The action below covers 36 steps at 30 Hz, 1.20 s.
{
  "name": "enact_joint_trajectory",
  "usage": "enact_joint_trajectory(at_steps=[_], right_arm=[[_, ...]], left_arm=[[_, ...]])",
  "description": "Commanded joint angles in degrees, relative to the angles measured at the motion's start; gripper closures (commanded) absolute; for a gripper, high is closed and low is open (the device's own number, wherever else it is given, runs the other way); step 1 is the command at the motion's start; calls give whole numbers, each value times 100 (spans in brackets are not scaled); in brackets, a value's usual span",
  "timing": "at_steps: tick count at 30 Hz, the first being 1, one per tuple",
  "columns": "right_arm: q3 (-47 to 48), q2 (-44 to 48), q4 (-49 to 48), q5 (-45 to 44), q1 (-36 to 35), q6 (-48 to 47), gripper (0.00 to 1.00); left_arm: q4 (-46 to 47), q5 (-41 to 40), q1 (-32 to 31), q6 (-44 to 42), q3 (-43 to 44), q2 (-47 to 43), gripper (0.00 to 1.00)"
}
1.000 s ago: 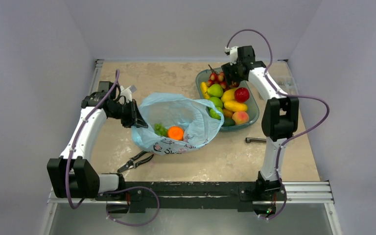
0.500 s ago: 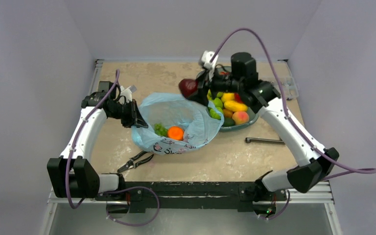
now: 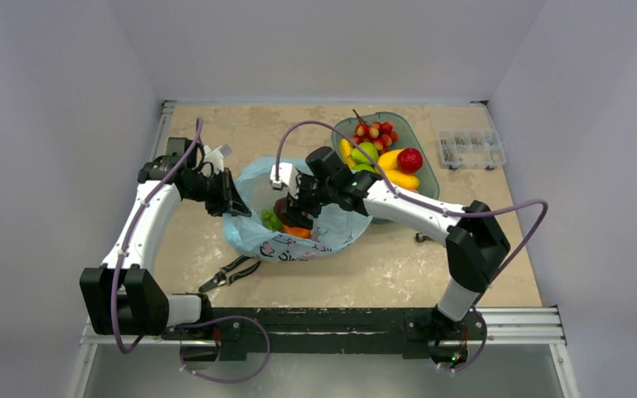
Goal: Place the fake fruits into the plastic bag and tie a complex knot
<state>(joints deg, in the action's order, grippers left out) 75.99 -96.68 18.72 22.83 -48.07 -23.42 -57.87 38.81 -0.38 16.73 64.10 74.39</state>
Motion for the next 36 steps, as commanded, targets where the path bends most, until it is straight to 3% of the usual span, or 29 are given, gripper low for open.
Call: enact_joint_trajectory(at_steps=[1,7,8,13,17,22,26,30,36], right_arm=[[11,-99,-833,-576,-114,-548,44],[36,-132,-1013,-852,-141,-685,5],[49,-13,-998,-767,-141,-675,2],[570,695,-460,-93,-33,-118,1],[1630,1061,525,856,786,298,1],[2592,933,2466,1332,2276,-705,10],[2381,918,3552,1078,3236,-2151,21],[1757,793,3718,291,3479,-3206,33],[1555,130,3533,-445,3498,-3773,47]], left_arm=[[95,134,38,-100,129,-54,100],[46,127,38,-138,138,-34,100],[34,121,38,-150,145,-36,100],[38,124,38,-170,156,-23,100],[46,155,38,-185,160,-12,100],[91,223,38,-179,134,-17,100],[132,248,38,-155,108,21,100],[187,292,38,-135,81,51,100],[135,298,38,-160,170,104,100]])
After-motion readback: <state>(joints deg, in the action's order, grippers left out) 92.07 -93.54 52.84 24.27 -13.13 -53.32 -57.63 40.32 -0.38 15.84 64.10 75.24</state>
